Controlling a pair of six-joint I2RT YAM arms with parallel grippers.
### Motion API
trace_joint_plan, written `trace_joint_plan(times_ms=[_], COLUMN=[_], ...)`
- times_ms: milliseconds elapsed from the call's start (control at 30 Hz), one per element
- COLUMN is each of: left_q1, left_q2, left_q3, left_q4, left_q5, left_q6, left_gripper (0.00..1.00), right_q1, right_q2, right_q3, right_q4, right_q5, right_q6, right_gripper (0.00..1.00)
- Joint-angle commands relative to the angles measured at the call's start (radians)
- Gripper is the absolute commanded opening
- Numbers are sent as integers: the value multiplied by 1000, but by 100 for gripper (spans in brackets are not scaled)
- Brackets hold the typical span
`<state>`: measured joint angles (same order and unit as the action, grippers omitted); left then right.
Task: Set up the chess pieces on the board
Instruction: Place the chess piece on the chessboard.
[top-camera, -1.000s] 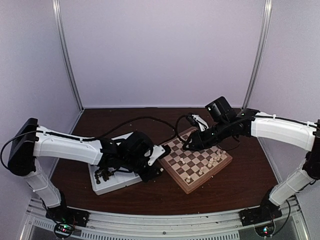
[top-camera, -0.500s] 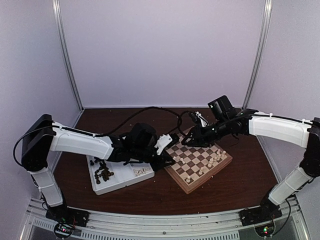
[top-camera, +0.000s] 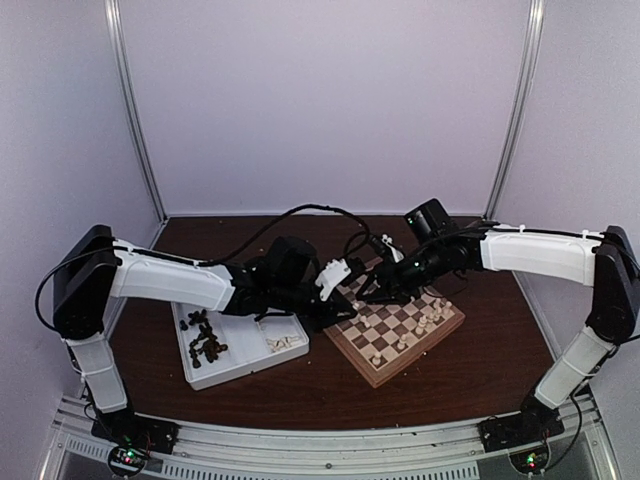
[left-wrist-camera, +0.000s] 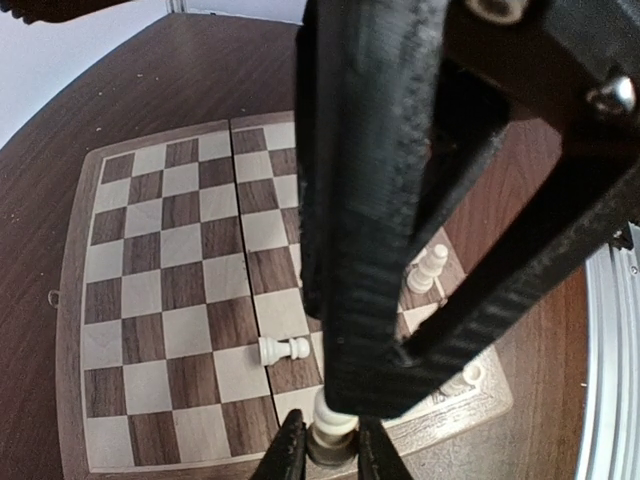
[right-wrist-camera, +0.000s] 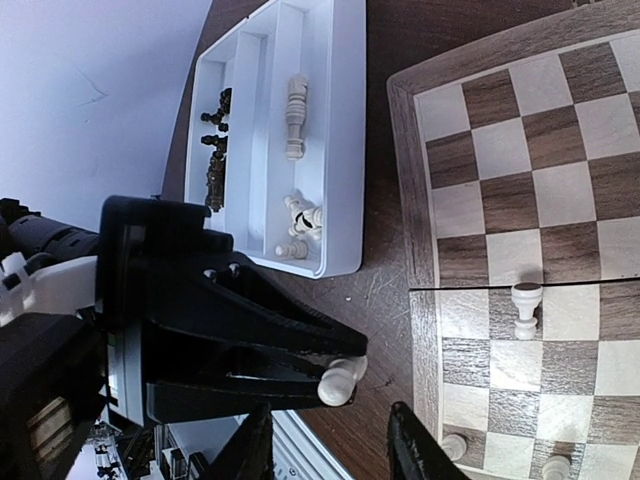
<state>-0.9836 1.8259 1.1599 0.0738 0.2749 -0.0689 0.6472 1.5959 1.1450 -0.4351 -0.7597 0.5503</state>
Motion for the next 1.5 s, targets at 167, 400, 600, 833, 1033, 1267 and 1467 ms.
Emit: trace_joint_plan(times_ms=[167, 400, 600, 833, 1033, 1267, 1467], left_q1=[7, 8, 8, 10, 14, 19, 21], left_q2=[31, 37, 46, 60, 66, 69, 76], left_q3=[31, 27, 30, 40, 47, 52, 52], left_q4=[67, 87, 94, 100, 105, 112, 124], left_q5=[36, 38, 37, 39, 43, 46, 46], left_q6=[52, 55, 58, 58, 59, 58, 57], left_gripper=[16, 16, 16, 16, 16, 16, 18], right_q1=[2, 3, 3, 2, 3, 3, 1], right_q2=[33, 65, 83, 99, 110, 119, 112], right_q3=[27, 28, 27, 20, 15, 11, 9], right_q4=[6, 15, 40, 63, 66, 55, 61], right_q5=[-23, -31, -49, -65, -66, -64, -52], right_q6=[17, 27, 46, 64, 69, 65, 71], right_gripper=[36, 33, 31, 27, 24, 19, 10])
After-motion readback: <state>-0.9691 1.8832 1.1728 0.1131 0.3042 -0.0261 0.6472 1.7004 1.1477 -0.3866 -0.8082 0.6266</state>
